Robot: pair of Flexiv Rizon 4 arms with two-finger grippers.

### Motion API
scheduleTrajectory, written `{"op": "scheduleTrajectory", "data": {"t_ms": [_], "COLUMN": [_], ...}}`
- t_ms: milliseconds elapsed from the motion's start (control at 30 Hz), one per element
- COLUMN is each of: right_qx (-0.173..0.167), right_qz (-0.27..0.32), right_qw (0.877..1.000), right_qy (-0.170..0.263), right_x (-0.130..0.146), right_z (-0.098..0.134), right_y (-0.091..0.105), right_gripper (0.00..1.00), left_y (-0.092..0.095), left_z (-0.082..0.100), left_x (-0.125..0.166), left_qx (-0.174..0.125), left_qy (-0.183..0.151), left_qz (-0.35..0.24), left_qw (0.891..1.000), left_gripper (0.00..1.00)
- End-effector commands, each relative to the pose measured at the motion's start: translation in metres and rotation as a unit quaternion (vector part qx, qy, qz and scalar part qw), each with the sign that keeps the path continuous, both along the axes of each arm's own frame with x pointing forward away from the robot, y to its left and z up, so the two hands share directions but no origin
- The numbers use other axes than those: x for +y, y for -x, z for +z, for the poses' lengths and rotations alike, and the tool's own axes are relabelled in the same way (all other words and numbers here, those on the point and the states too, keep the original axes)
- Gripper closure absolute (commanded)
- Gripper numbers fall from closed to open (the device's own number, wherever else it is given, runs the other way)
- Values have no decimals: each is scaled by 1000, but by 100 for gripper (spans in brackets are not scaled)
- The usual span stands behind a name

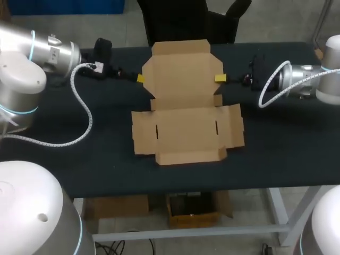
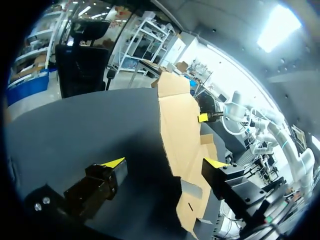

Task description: Assemble the packaging by folding the flat box into shape, placing the metal phone stand inside, and closing the box properly

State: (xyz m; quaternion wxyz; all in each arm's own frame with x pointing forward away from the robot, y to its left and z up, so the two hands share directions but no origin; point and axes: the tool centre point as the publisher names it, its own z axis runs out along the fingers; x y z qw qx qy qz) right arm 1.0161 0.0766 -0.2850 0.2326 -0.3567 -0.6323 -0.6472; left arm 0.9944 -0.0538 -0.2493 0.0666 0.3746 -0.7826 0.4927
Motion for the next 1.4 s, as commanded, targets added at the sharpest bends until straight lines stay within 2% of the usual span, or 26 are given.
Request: {"op": "scheduleTrajectory", "data": {"t_ms": [33, 433, 500, 633, 1033, 1400], "right_qx": [-7, -33, -37, -43, -62, -78], "right_qz": [4, 6, 6, 6, 8, 14], "right_qw": [1000, 999, 999, 999, 997, 995], "right_qy": [-8, -22, -25, -29, -41, -54], "right_x": [-1, 5, 6, 6, 8, 10], "right_z": [0, 11, 12, 14, 21, 26], "right_y": [-3, -8, -8, -8, -8, -7], "right_gripper": [100, 100, 100, 100, 100, 100], "left_y": [-4, -11, -12, -14, -21, -23], "left_z": [-5, 0, 2, 5, 8, 12], "left_x": [-2, -15, -19, -27, -49, -76], "left_qx": [-14, -43, -48, -56, -65, -74], "left_qy": [18, 56, 60, 64, 101, 115], "left_qz": [-6, -35, -40, -54, -96, -130], "left_qw": [1000, 997, 996, 995, 988, 982], "left_gripper": [0, 0, 13, 21, 22, 26]}}
